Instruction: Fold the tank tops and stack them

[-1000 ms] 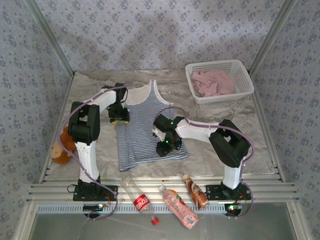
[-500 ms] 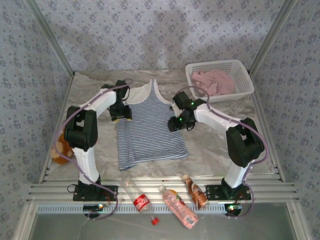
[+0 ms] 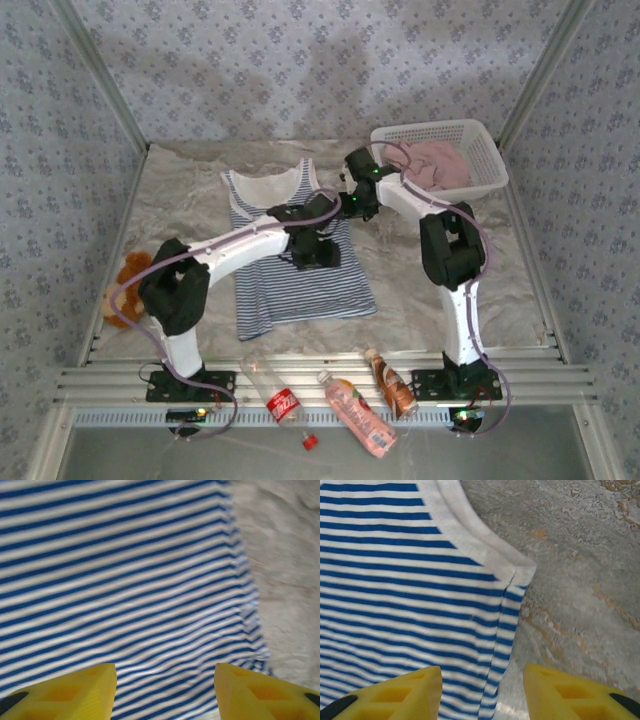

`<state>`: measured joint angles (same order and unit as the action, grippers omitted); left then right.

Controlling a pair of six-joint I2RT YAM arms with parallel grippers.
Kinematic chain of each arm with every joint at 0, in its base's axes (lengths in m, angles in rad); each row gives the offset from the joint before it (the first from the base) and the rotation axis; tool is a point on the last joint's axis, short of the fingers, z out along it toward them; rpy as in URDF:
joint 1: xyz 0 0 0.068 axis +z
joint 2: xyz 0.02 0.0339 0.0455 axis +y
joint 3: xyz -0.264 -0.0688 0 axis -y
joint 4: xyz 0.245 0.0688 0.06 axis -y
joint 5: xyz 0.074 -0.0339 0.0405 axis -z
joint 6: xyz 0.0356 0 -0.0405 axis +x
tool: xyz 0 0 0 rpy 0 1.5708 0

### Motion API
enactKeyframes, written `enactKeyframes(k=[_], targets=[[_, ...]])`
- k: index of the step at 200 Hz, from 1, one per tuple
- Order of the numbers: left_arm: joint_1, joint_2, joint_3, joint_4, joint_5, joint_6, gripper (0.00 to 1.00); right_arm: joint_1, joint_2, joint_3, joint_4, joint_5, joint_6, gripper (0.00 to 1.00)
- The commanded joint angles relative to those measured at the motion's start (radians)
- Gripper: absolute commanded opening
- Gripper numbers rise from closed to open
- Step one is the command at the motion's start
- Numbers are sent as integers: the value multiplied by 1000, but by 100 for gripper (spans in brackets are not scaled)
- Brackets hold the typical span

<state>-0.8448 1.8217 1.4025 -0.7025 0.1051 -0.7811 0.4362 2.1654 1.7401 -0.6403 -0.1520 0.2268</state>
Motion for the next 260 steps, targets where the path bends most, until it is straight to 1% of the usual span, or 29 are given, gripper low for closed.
enactKeyframes(k=[1,15,32,54,74,99,142,147,176,201,218,234,247,260], targets=[[-81,59,31,103,-5,-81,54,-14,50,72,-18,38,-16,49],[-124,94,39,139,10,-104,54,-22,89,103,-7,45,-6,49],[-171,126,57,146,-5,-116,53,-24,137,146,-11,50,-2,49],[-207,152,62,156,-19,-130,53,-26,173,167,22,17,2,48],[-239,170,71,158,-36,-136,53,-22,207,199,24,24,4,46],[-267,205,119,105,-72,-127,52,-17,234,220,10,32,-6,42],[-314,273,193,30,-105,-115,49,-11,252,217,11,42,-3,36],[-317,286,201,-9,-105,-117,49,-9,253,216,11,42,-1,36],[-337,334,240,-97,-125,-113,47,-2,257,213,6,43,-6,33],[-347,354,261,-128,-132,-106,39,-2,252,209,7,35,-8,26],[-349,357,265,-147,-135,-102,28,-1,248,208,9,32,-11,20],[-350,336,277,-163,-148,-92,19,-5,237,205,18,37,-14,12],[-351,312,285,-168,-149,-83,13,-6,223,205,24,41,-15,8],[-353,294,297,-173,-141,-71,8,-10,206,201,25,51,-18,6]])
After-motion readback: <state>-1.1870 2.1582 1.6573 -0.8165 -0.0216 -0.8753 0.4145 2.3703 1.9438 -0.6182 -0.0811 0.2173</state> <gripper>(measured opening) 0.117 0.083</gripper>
